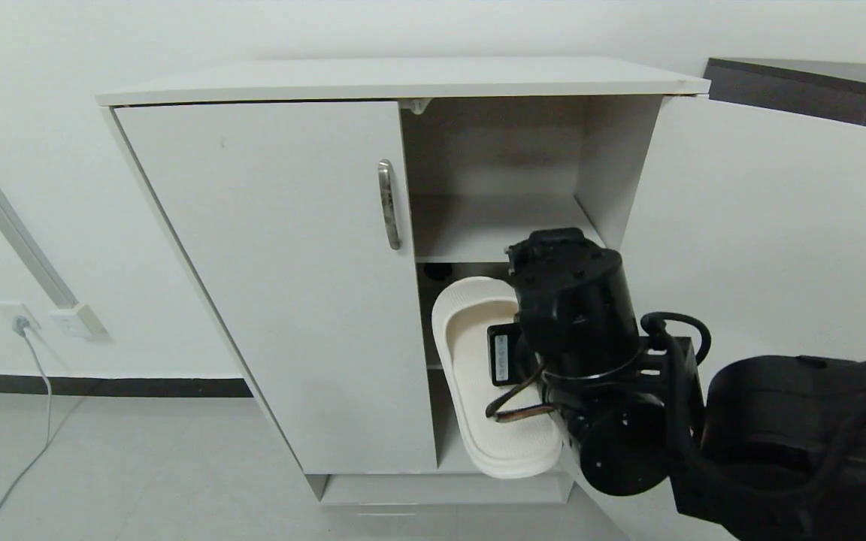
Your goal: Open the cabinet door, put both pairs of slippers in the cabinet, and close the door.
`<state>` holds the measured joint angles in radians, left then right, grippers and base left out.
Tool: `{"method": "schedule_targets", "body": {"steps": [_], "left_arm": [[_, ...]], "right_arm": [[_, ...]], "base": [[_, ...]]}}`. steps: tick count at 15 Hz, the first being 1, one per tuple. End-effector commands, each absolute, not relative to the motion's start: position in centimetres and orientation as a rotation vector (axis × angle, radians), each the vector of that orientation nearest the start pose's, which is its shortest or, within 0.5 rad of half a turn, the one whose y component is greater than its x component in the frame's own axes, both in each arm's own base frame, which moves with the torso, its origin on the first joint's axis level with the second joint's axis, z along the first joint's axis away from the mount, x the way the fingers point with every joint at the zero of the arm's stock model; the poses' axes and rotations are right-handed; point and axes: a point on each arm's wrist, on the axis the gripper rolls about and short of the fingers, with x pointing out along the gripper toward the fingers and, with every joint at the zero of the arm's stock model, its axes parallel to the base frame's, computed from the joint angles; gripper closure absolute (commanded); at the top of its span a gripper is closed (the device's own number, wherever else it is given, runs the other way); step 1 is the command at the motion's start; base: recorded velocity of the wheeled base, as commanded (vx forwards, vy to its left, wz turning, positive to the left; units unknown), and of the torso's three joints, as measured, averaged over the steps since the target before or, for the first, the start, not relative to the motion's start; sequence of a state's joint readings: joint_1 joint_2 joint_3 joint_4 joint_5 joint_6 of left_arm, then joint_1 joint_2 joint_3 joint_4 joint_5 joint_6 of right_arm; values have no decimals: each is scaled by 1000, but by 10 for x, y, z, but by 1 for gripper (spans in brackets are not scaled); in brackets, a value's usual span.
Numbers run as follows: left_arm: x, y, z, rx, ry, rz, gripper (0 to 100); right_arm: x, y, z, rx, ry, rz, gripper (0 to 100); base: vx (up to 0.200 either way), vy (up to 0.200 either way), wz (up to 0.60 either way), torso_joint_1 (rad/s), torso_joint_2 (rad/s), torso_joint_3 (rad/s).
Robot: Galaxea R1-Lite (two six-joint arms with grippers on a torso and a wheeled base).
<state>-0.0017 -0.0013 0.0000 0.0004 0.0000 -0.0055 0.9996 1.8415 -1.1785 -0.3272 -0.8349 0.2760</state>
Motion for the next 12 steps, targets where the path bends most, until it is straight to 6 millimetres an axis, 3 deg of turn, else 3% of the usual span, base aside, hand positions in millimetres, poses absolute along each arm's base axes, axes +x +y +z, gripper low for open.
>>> {"method": "schedule_targets", "body": {"steps": [1,5,11,12], "left_arm": [[-23,0,75,-6,0,-2,100],[-23,0,75,-6,0,0,100],[-23,0,75,-6,2,-2,100],[-23,0,75,-5,2,-2,100]], "right_arm": [[213,291,233,29,202,107,100],[226,282,242,20,192,66,100],[228,282,240,21,192,62,100],[228,282,240,19,193,61,100]], "base": [[0,0,0,0,0,0],[0,0,0,0,0,0],[0,0,0,0,0,0],[200,0,0,2,2,-2]]}}
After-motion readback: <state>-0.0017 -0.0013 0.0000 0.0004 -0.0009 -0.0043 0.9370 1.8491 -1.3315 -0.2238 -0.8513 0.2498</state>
